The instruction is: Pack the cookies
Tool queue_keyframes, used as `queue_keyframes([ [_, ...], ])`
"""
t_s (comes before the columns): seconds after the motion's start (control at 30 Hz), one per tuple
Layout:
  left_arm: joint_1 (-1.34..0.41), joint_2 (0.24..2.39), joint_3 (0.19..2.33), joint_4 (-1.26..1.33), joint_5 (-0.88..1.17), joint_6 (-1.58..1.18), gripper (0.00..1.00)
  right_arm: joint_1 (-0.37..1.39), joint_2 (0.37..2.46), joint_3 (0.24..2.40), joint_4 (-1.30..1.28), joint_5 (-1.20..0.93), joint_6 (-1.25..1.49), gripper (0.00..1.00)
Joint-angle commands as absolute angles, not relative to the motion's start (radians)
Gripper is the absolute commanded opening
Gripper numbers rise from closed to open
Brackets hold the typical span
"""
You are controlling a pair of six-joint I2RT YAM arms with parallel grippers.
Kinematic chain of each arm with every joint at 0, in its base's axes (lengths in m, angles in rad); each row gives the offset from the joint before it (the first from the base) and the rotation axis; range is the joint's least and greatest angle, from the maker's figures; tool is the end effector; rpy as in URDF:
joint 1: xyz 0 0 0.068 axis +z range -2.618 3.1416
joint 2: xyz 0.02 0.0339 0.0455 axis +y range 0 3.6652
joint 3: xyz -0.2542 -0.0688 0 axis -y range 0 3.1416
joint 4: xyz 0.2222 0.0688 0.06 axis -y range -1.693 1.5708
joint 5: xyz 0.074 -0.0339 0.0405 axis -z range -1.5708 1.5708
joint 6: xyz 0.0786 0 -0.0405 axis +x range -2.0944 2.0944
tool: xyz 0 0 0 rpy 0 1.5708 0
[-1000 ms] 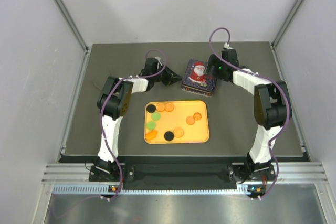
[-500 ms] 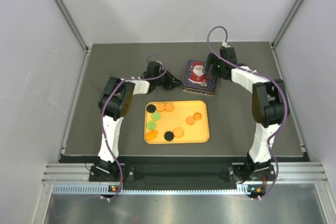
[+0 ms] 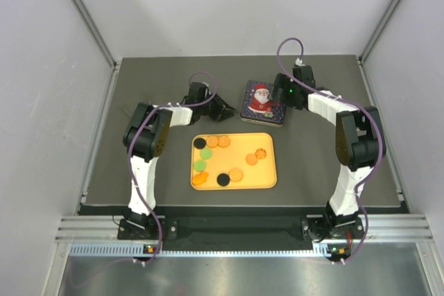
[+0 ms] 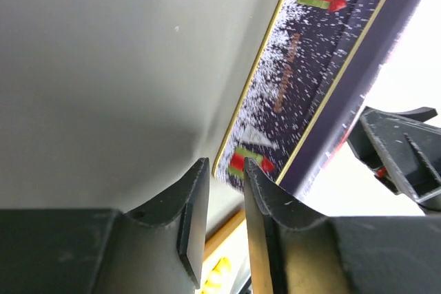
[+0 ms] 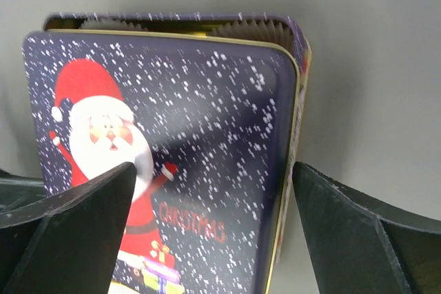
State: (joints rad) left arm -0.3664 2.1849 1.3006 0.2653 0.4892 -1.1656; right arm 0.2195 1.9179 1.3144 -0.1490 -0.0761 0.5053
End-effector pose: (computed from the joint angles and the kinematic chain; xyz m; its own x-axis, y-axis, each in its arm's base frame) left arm 0.4260 -0.2030 0.1042 -0.8326 -0.5494 -0.0705 -0.2323 0.4619 -0.8560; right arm 0.4230 0.1005 0.1717 -0.7150 0.3350 -0.6136 0.0855 0.9130 0.3988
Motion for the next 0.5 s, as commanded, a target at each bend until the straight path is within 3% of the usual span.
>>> queue_keyframes([
  [0.0,-0.345,2.069,1.282,0.218,0.477,-1.117,0.32,0.206,1.855,1.313,-0.181,-0.055,0.508,0.96],
  [0.47,-0.357,1.896,1.183,0.078,0.508,-1.013,0.31,0.150,1.888,1.451,-0.192,-0.018,0.427,1.00],
])
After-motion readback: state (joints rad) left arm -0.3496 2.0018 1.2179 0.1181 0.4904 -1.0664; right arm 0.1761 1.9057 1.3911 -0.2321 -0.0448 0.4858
